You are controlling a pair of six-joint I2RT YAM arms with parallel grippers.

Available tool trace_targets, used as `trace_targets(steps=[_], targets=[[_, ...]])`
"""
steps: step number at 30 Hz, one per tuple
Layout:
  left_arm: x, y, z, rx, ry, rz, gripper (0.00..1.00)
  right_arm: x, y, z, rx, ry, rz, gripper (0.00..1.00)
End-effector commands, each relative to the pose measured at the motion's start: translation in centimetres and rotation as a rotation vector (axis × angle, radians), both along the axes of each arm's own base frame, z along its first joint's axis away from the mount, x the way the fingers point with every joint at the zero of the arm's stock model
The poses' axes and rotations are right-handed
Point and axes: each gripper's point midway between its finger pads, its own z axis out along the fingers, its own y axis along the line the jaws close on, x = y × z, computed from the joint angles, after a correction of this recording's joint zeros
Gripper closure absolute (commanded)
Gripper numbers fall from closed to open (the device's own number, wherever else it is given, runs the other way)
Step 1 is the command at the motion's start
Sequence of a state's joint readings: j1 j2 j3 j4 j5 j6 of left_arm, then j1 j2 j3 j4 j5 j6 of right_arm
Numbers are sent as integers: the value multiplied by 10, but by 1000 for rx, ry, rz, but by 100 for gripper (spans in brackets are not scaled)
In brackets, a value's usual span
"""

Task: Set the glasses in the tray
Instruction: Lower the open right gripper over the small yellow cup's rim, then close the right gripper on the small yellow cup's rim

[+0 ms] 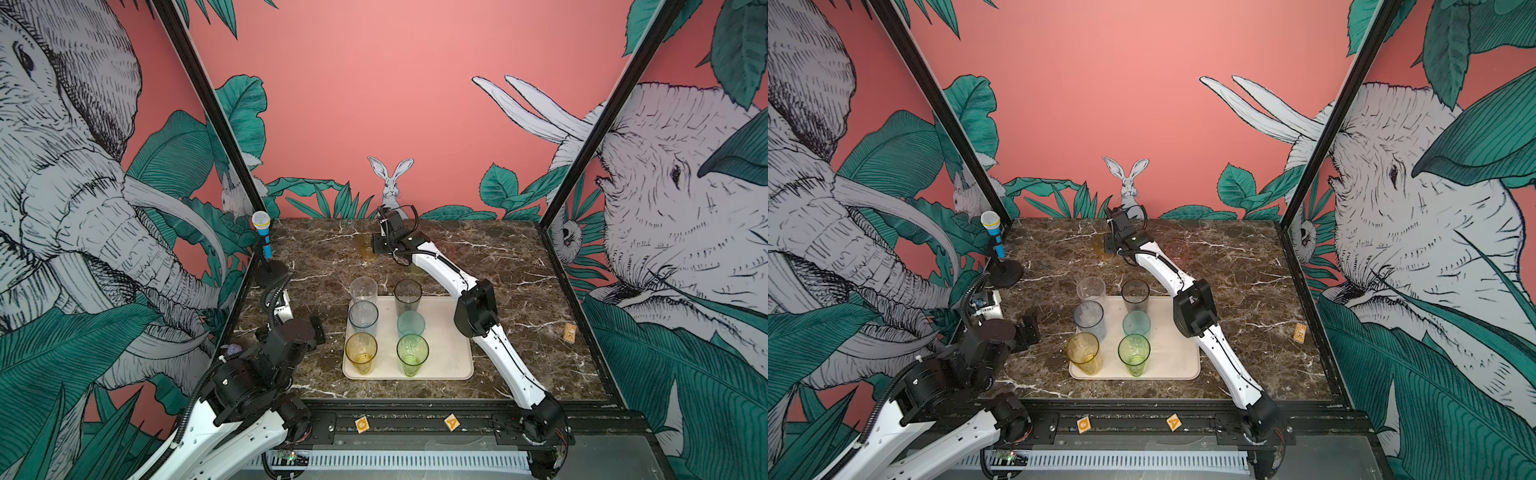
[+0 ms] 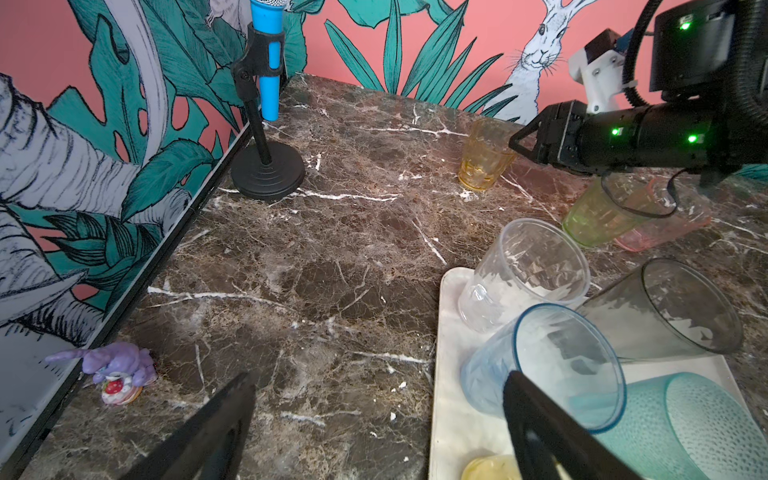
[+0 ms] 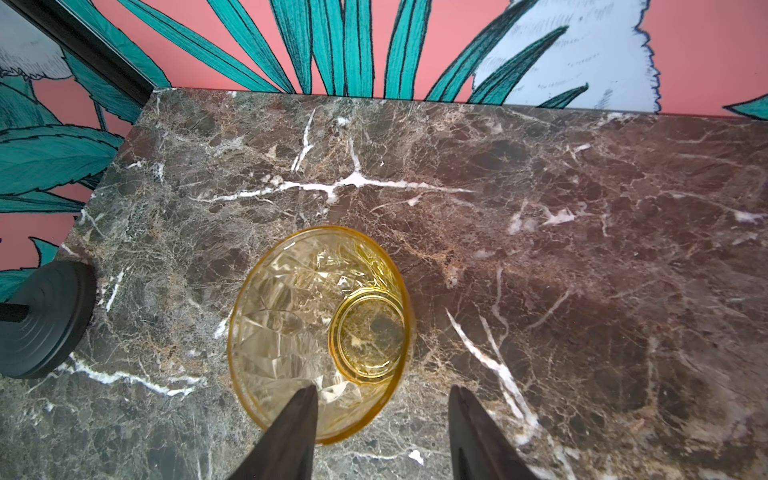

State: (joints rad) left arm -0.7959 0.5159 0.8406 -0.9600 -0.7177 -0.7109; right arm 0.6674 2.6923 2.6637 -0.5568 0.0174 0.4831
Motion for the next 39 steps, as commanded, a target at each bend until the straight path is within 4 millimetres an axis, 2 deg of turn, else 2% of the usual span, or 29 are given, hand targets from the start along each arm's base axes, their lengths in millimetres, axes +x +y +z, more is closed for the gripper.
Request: trace_targets(steps=[1, 9, 16, 23, 31, 39], targets=[[-2, 3, -5, 5, 14, 13, 6, 6, -1, -10, 12, 1, -13, 48], [-1, 1, -7, 6, 22, 10, 6, 6, -1, -21, 6, 15, -18, 50], [-3, 2, -8, 0, 23, 11, 6, 7, -3, -22, 3, 18, -24, 53], [-4, 3, -10, -6, 26, 13, 6, 6, -10, -32, -15, 47, -28, 61], [-4, 3, -11, -6, 25, 16, 6, 7, -19, -23, -12, 49, -36, 67], [-5, 4, -12, -1, 27, 18, 6, 4, -16, -26, -3, 66, -21, 71]])
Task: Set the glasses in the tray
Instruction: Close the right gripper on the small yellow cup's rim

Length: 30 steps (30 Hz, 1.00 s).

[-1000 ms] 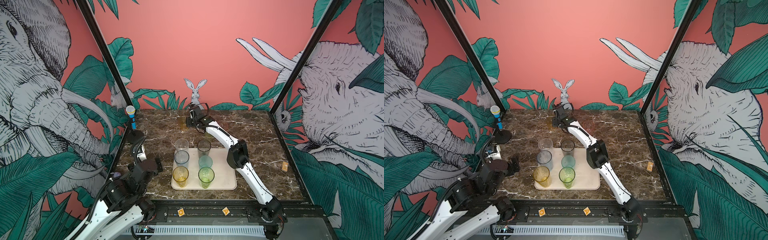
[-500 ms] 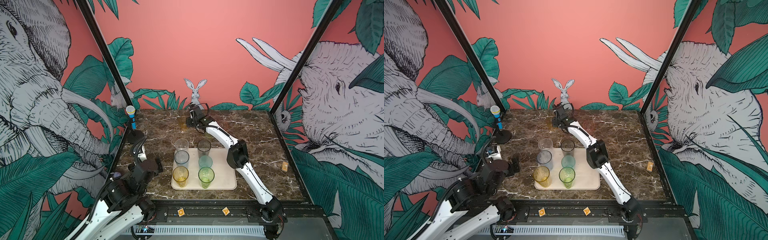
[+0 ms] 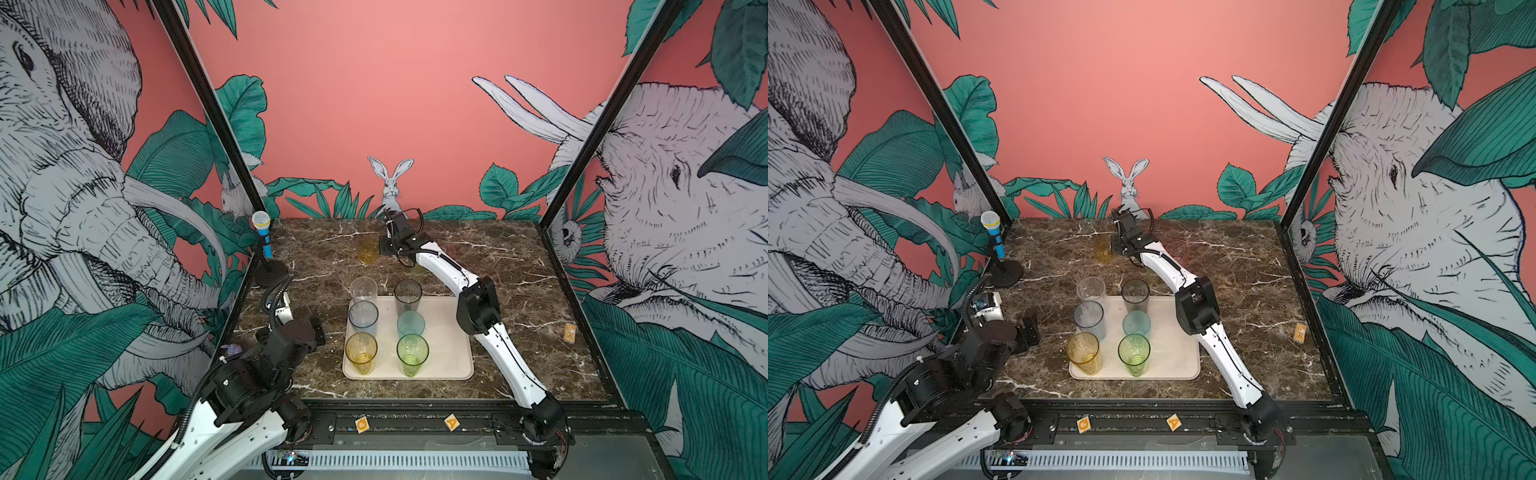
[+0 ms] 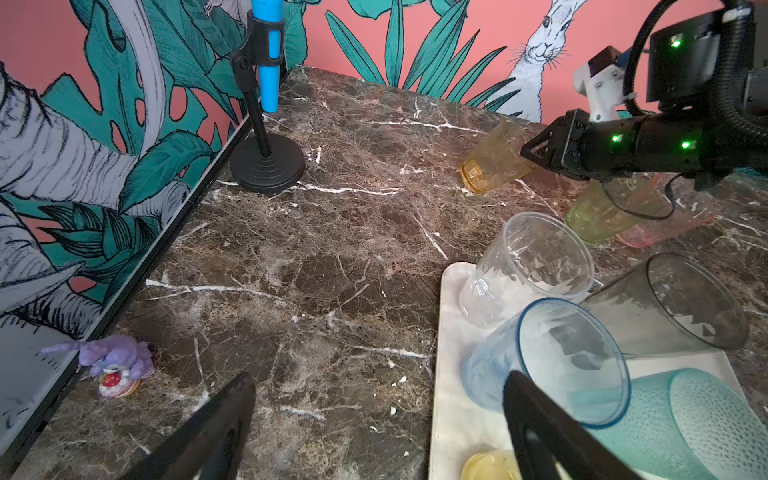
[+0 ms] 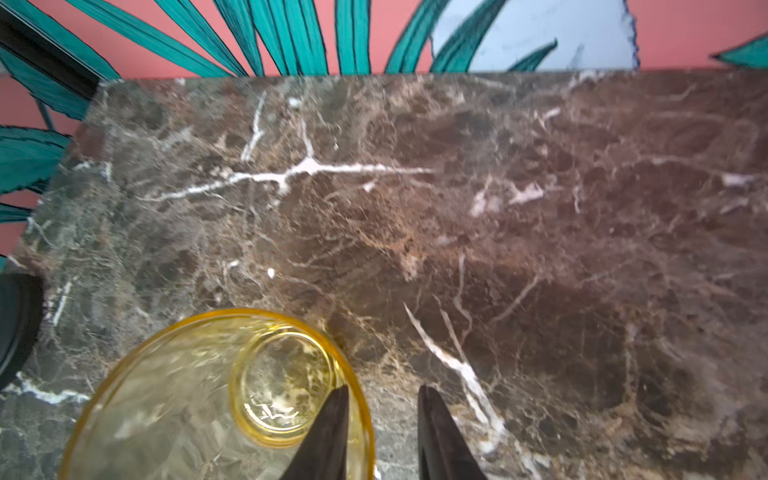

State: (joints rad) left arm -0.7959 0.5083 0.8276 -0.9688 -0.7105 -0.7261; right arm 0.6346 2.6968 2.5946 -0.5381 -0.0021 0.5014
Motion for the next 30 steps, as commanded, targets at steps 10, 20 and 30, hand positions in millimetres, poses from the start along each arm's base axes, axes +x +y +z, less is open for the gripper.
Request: trace_targets(steps=[10, 20, 30], targets=[[-8, 12, -8, 19, 21, 32, 6, -4, 9, 9, 46, 6, 33, 80], [-8, 13, -9, 21, 24, 37, 6, -6, 10, 15, 54, 5, 40, 94], [-9, 13, -9, 15, 22, 39, 6, -12, 8, 38, 64, -13, 58, 98]])
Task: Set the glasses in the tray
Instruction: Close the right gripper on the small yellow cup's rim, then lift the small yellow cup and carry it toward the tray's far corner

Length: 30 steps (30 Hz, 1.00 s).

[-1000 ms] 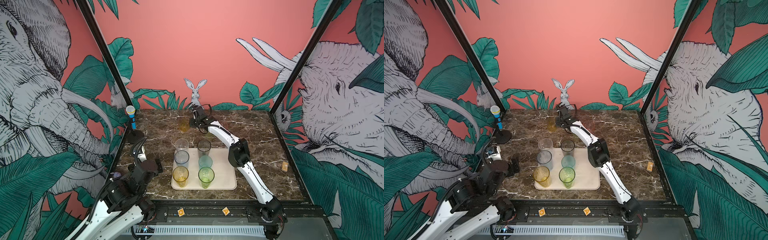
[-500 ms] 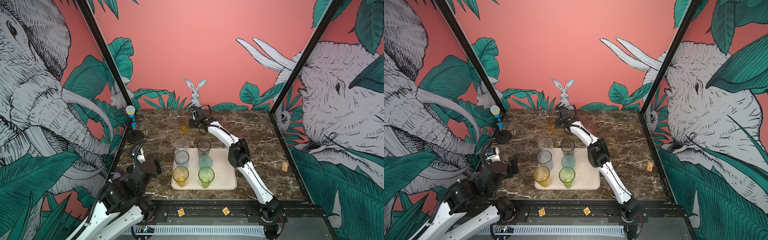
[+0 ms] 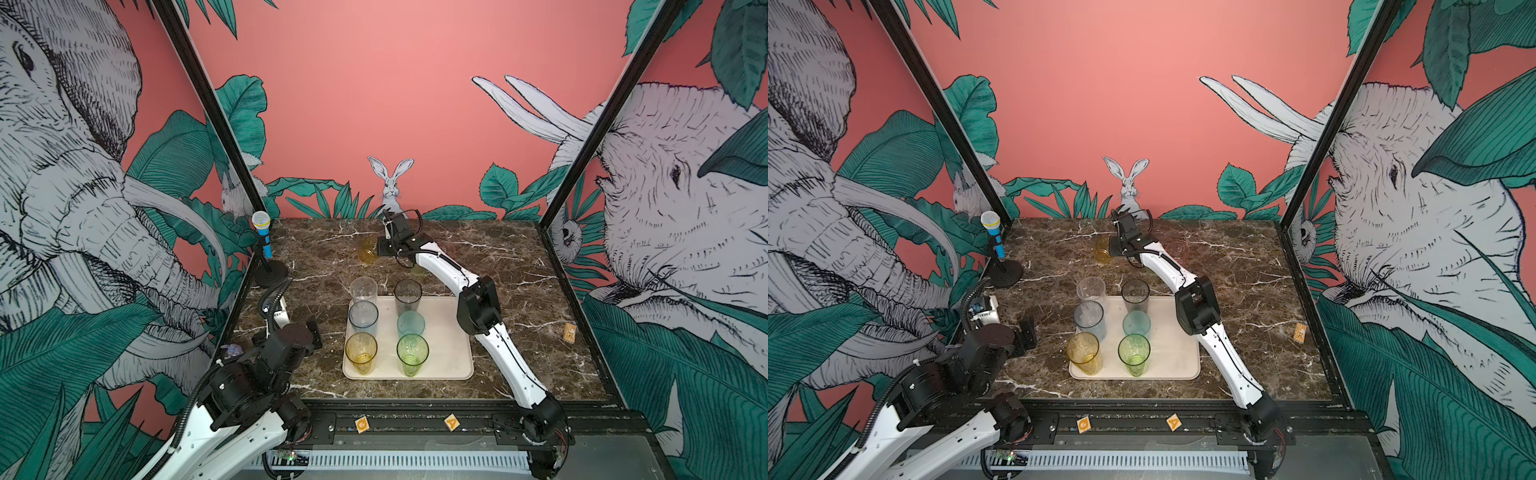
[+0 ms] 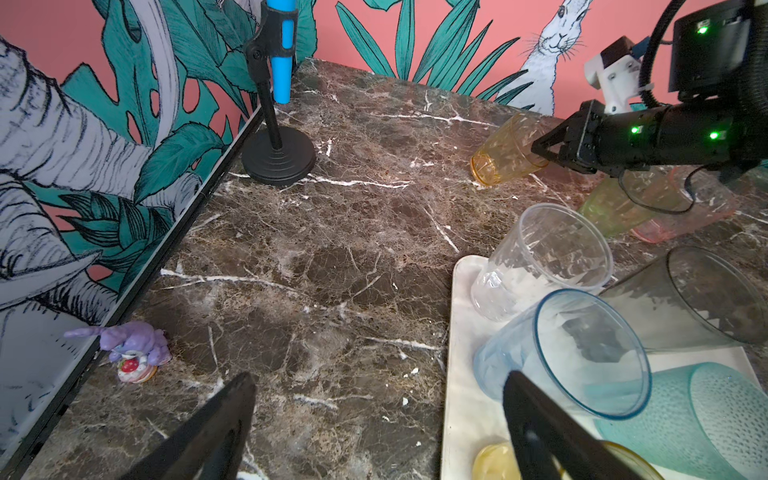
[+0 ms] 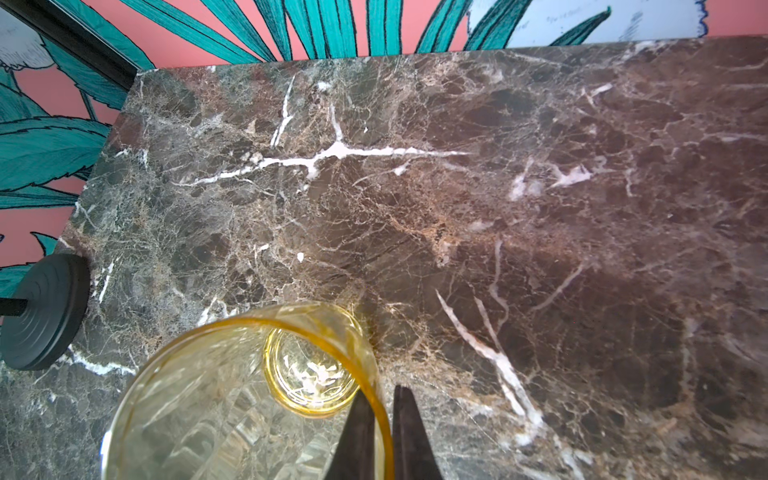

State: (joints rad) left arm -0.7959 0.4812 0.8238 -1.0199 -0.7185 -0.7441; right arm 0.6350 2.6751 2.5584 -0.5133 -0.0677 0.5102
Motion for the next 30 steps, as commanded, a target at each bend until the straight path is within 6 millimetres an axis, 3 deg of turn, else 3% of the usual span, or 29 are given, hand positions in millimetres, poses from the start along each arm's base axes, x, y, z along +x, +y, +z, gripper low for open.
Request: trace_targets(steps=[1, 18, 30], targets=[[-2, 4, -4, 5, 7, 23, 6, -6, -1, 38, 18, -35, 18, 98], [-9, 6, 1, -41, 1, 2, 6, -36, -29, 118, -14, -87, 44, 100], [-14, 17, 15, -24, -28, 16, 6, -83, -79, 190, -92, -151, 34, 100]])
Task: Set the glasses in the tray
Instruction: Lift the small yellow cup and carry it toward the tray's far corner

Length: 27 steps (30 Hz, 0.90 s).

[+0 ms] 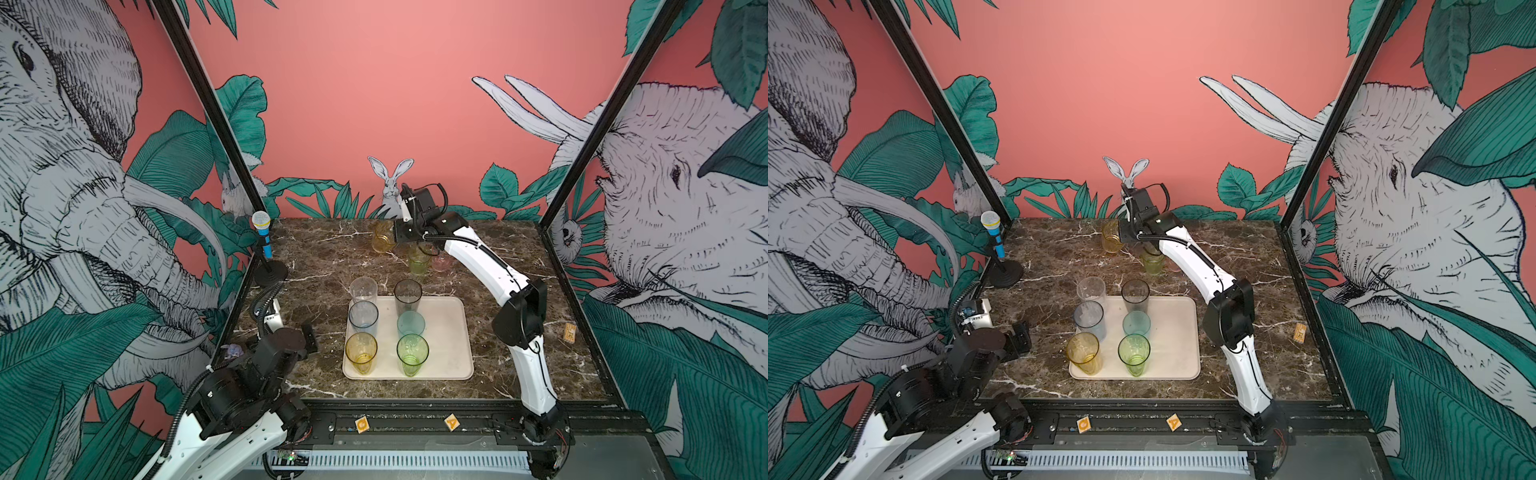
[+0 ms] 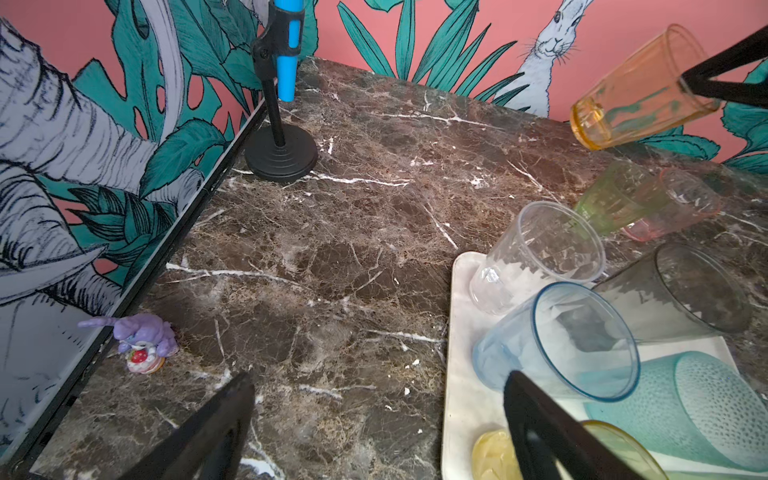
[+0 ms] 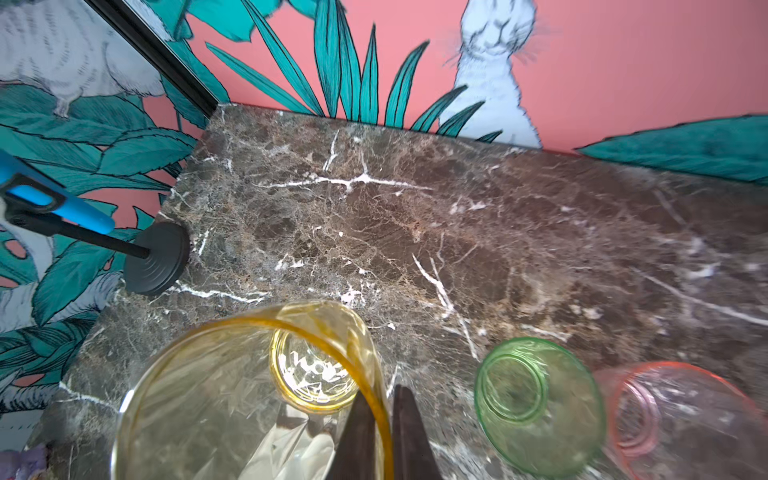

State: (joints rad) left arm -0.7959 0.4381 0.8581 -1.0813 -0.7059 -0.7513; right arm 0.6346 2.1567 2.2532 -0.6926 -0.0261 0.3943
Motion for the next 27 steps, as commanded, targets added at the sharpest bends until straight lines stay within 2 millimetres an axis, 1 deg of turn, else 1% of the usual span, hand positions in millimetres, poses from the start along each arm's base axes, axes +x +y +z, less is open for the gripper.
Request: trace_targets(steps=[1, 3, 7, 13, 17, 21, 23, 27], targets=[[-3, 9, 9, -2, -26, 21, 6, -14, -21, 36, -25, -63, -12, 100], [-4, 9, 12, -4, -34, 20, 6, -24, -31, 49, -32, -76, -15, 100], [-3, 8, 15, -8, -44, 16, 6, -44, -50, 67, -53, -93, -19, 100], [-4, 8, 17, -9, -44, 10, 6, -73, -80, 89, -87, -117, -31, 100], [-5, 9, 17, -14, -46, 10, 6, -91, -99, 97, -114, -124, -41, 100], [-6, 9, 15, -21, -42, 9, 6, -108, -116, 98, -145, -126, -51, 100], [-6, 9, 14, -25, -40, 8, 6, -118, -128, 103, -155, -141, -63, 100], [-6, 9, 12, -27, -39, 9, 6, -133, -146, 95, -191, -141, -81, 100]])
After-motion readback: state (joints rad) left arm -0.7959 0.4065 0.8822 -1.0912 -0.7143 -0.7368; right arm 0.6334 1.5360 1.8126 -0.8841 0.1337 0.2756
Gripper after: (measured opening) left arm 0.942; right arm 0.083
